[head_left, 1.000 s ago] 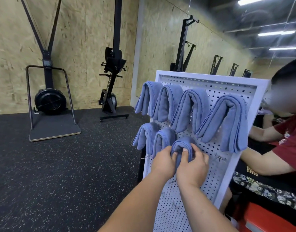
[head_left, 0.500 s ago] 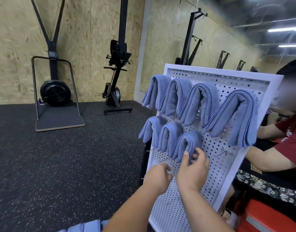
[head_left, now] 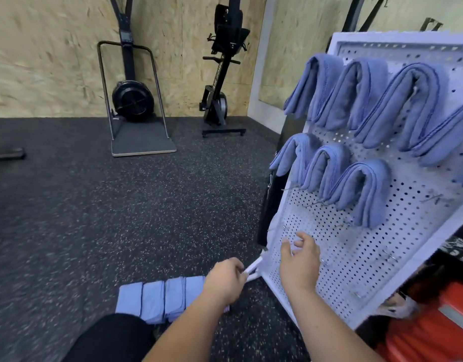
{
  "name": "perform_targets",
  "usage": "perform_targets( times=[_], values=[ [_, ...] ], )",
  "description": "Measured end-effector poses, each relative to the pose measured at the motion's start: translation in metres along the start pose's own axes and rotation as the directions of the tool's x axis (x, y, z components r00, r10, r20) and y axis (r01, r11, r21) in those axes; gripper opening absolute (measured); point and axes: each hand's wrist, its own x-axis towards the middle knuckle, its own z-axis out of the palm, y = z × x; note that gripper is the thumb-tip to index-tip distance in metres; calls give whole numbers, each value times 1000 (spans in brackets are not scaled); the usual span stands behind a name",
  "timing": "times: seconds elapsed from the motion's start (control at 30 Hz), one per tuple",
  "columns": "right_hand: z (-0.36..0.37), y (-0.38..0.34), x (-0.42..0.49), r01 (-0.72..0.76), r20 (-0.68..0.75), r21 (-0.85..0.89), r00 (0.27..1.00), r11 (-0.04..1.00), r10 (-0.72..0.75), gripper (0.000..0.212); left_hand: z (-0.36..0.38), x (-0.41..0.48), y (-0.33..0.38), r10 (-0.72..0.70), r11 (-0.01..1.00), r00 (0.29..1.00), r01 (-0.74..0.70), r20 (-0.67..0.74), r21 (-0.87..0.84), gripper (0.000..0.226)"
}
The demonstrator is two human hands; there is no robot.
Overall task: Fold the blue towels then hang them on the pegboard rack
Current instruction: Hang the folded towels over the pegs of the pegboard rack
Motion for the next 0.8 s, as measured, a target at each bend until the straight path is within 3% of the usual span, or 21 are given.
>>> perform_targets(
  times=[0.3,0.43,0.6,0.8],
  values=[
    [90,44,-48,-49,402,-171,908,984,115,42,-10,-12,-99,-227,973,974,227,-1,32,15],
    [128,65,-56,-11,544,-274,823,962,164,49,-2,-7,-128,-275,961,960,274,41,44,32],
    [175,89,-58,54,661,-352,721,934,207,49,12,4,-174,-391,920,917,389,73,44,40],
    [235,118,-50,123,743,-426,614,897,269,53,32,33,-208,-397,917,915,392,72,73,44]
  ],
)
